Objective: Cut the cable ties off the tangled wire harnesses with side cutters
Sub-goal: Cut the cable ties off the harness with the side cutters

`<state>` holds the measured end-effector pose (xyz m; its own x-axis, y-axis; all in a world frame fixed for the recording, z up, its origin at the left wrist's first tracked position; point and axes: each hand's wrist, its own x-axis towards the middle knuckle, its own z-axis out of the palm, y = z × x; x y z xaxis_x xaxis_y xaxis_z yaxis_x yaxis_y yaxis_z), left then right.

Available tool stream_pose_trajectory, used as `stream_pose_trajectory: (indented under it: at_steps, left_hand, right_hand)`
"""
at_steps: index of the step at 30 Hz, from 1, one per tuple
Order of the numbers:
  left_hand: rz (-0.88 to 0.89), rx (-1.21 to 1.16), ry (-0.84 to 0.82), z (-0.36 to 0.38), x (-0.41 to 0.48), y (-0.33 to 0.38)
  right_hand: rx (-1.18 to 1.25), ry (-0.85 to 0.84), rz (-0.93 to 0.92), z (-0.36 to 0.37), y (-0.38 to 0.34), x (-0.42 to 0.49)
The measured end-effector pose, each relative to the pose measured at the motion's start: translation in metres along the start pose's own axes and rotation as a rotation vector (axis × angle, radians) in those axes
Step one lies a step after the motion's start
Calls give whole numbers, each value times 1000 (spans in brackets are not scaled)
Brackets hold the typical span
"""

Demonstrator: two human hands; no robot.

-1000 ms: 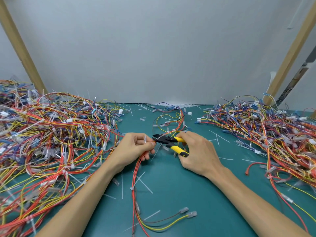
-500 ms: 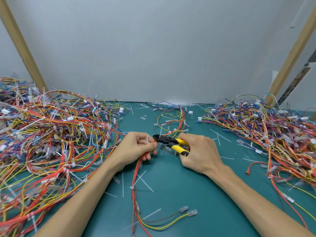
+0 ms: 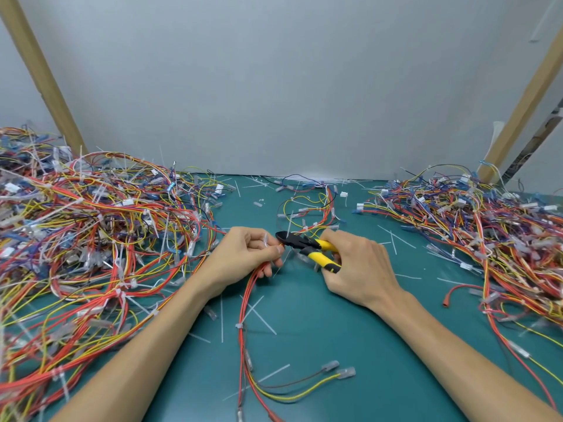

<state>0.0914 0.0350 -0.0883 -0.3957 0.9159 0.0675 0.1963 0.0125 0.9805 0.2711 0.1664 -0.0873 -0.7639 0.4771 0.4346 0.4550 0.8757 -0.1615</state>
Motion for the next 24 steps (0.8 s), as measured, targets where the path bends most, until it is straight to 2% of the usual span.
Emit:
stream_pose_trajectory:
  at_steps: [9, 13, 17, 24]
  left_hand:
    - [-10, -17, 1, -1, -1, -1]
    - [6, -13, 4, -2, 0, 0]
    - [11, -23, 5, -1, -1, -1]
    - [-8, -42, 9, -1, -1, 3]
  right_hand:
    - [-39, 17, -1, -1, -4, -2]
    - [-62, 55, -35, -1, -3, 1]
    - [-85, 135, 24, -1, -5, -1]
    - [-57, 112, 17, -3, -5, 1]
